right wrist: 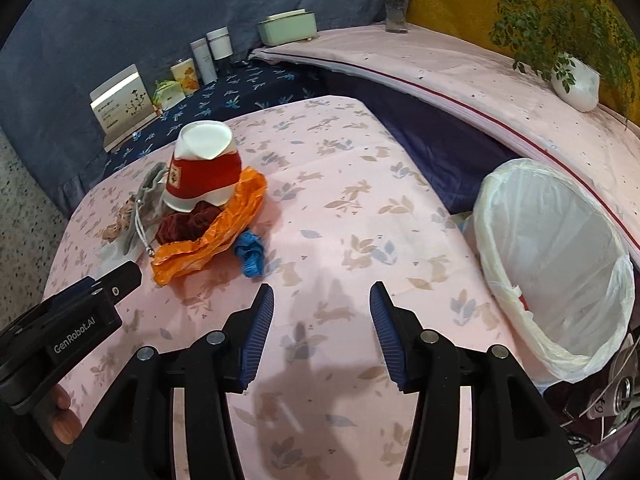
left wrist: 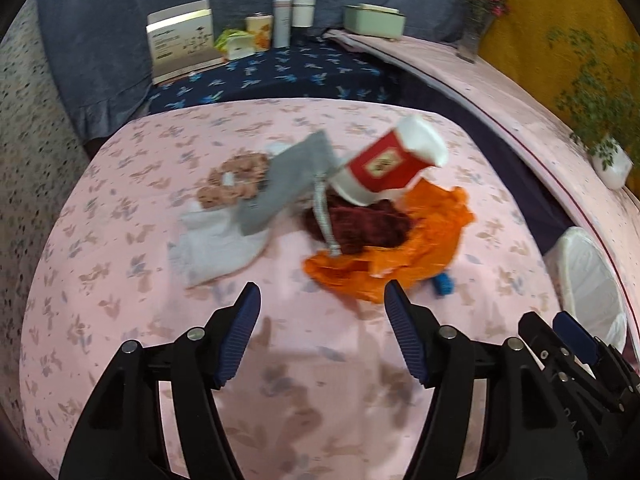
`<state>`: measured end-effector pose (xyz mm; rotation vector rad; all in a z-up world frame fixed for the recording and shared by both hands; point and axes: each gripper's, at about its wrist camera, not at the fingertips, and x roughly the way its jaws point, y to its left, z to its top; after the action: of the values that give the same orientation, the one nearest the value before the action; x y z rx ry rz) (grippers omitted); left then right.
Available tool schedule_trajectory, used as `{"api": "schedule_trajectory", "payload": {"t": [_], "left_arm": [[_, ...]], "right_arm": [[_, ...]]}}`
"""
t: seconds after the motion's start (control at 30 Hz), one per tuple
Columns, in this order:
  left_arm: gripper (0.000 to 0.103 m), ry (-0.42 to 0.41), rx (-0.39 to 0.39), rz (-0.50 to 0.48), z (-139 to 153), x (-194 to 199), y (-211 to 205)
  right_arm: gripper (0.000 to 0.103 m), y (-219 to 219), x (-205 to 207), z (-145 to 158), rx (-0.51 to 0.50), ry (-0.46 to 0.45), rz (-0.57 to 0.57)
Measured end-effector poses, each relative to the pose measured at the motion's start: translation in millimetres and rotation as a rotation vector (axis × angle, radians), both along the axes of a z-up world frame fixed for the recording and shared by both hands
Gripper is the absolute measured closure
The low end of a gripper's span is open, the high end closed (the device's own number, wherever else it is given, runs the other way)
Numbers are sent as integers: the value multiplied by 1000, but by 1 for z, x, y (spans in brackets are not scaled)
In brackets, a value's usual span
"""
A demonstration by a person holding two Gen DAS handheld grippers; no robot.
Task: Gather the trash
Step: 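Grasp the white tissue with the left tool while the right tool grasps the orange plastic bag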
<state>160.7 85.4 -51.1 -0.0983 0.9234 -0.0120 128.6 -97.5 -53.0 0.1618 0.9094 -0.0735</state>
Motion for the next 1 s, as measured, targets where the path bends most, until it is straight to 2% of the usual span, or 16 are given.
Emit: {"api": "schedule_trajectory", "payload": {"t": [0.33, 0.63, 0.77, 0.97, 1.0], "left_arm": [[37, 36, -10, 112, -19, 19, 66], [37, 66, -48, 104, -34, 49, 88], [38, 91, -60, 94, -43, 62, 88], [47, 109, -57, 80, -54, 68, 86], [55, 105, -56, 72, -54, 67, 85]], "right_arm": [[54, 38, 24, -7, 23, 25, 48], [54, 63, 54, -10, 61, 36, 58], [45, 75, 65, -14, 60, 41, 55], [45, 84, 74, -31, 61, 84, 47], [45, 84, 75, -34, 67, 90, 43]]}}
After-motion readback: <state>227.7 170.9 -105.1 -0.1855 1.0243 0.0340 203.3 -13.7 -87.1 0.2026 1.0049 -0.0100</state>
